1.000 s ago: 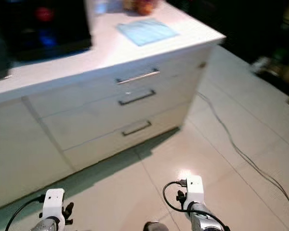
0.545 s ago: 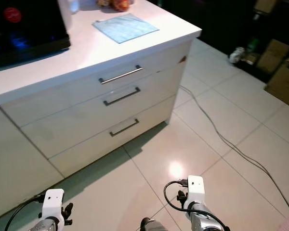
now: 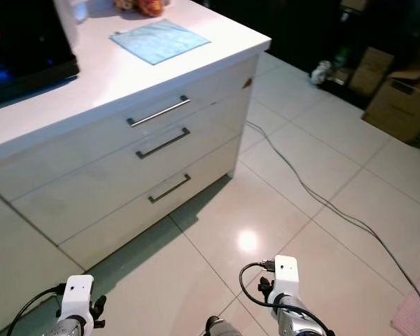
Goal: Kitchen organization
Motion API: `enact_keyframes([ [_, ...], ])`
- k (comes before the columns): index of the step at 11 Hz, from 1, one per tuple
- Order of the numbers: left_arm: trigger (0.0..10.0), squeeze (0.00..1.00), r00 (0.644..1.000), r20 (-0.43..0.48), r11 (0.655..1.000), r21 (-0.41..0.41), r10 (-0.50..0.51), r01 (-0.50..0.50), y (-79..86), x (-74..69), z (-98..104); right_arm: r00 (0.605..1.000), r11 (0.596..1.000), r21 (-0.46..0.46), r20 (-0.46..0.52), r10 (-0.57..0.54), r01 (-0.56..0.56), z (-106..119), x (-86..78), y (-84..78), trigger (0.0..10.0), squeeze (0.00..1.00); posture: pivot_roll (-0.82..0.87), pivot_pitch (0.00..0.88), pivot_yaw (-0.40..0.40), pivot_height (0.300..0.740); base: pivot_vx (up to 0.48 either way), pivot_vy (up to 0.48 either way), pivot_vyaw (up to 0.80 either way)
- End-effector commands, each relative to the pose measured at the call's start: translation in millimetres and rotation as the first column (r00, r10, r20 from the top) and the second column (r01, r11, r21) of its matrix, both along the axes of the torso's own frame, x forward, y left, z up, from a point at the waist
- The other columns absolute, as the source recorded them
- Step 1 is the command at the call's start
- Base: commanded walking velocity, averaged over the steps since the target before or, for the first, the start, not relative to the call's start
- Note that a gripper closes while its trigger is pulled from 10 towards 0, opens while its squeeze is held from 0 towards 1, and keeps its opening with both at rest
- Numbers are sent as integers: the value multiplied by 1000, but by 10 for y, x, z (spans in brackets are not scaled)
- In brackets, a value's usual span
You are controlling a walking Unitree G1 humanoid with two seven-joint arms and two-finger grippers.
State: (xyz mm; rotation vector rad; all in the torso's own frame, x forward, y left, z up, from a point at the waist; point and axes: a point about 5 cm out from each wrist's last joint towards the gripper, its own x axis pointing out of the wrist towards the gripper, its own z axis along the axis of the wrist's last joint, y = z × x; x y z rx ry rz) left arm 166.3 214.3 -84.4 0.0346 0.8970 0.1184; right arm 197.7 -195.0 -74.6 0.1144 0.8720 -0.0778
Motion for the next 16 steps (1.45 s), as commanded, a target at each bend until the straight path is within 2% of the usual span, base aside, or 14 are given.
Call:
enact_keyframes([
  [1,10000,0,1000,-16,1000,6,2,-2,27,-36,-13,999,999,8,-6,-33,33,-1,-1,-14,10000,0,58,78,19,740,0,0,-775],
  [8,10000,0,999,-30,1000,25,-15,16,47,-30,-10,998,998,9,-10,-69,69,-7,-16,-42,10000,0,55,86,25,740,0,0,-774],
  [10,10000,0,999,-31,998,53,-45,47,57,-12,0,997,997,12,-9,-78,78,-6,-14,-39,10000,0,52,87,28,740,0,0,-775],
  [13,10000,0,998,-31,997,58,-52,54,53,-4,3,996,996,15,-8,-84,84,-7,-15,-36,10000,0,53,86,28,740,0,-300,-773],
  [16,10000,0,998,-30,997,57,-52,54,50,-5,2,996,996,15,-9,-86,86,-9,-17,-35,10000,0,57,90,28,740,0,0,-771],
])
